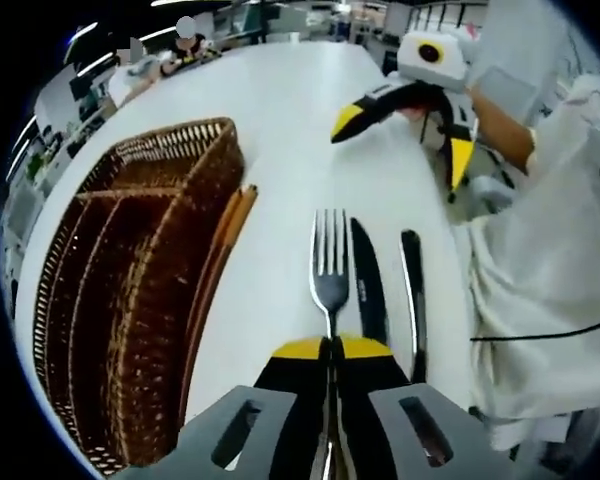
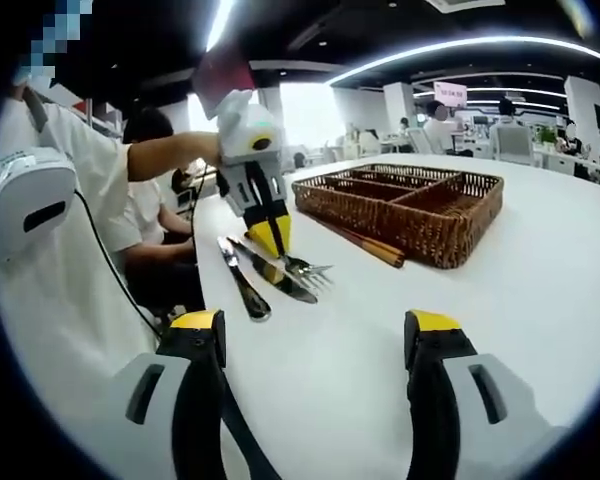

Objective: Arrange the knives, forks, and spoons in their matching storage slots by inserting each utensil handle-first until every utensil is classified and aligned in the correct compartment

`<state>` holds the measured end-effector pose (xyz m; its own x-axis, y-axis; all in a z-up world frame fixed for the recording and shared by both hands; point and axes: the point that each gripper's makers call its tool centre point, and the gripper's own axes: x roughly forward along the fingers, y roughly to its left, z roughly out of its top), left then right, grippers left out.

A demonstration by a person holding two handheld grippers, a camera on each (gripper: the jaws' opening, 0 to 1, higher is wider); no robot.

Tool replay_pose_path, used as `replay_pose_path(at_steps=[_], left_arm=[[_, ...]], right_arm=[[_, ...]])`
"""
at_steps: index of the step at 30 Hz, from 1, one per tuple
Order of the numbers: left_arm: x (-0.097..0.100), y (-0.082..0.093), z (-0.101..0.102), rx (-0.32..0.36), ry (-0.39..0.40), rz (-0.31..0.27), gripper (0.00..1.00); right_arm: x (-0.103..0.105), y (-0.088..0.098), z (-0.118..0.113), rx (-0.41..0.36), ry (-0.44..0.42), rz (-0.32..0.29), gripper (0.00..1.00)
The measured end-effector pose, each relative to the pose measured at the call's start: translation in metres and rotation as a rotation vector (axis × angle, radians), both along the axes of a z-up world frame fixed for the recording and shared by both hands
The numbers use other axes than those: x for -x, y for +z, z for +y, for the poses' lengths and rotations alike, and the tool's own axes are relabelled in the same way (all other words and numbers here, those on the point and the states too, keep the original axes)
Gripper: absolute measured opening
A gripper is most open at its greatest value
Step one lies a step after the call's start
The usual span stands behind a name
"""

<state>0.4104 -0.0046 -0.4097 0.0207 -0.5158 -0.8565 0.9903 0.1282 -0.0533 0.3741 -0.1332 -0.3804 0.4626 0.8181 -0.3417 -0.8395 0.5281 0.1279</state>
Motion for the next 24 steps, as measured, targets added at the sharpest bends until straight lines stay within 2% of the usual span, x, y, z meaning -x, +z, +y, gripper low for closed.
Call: replay_pose_path(at_steps=[1, 7, 8, 21, 22, 24], left_arm=[[-0.006, 0.0, 0.0, -0.005, -0.006, -0.04, 0.02], [-0.007, 0.005, 0.0, -0.006, 0.013, -0.007, 0.02], [-0.008, 0.007, -0.001, 0.0, 0.005, -0.023, 0.02], [-0.016, 0.018, -0.001, -0.023, 0.002, -0.046, 0.02], [-0.02, 0.02, 0.0, -0.036, -0.004, -0.072, 0.02], [-0.02, 0.022, 0.0, -0.039, 0.0, -0.064, 0.02]], right_arm=[[0.0, 0.0, 0.0, 0.0, -0.001, -0.001, 0.75], [-0.001, 0.002, -0.002, -0.003, -0.007, -0.003, 0.75], [-0.002, 0.002, -0.002, -0.004, -0.007, -0.002, 0.75], [-0.002, 0.001, -0.002, -0.012, -0.013, -0.003, 0.75], [-0.002, 0.001, -0.003, -0.009, -0.014, -0.004, 0.75], [-0.002, 0.001, -0.002, -0.013, -0.013, -0.004, 0.75]])
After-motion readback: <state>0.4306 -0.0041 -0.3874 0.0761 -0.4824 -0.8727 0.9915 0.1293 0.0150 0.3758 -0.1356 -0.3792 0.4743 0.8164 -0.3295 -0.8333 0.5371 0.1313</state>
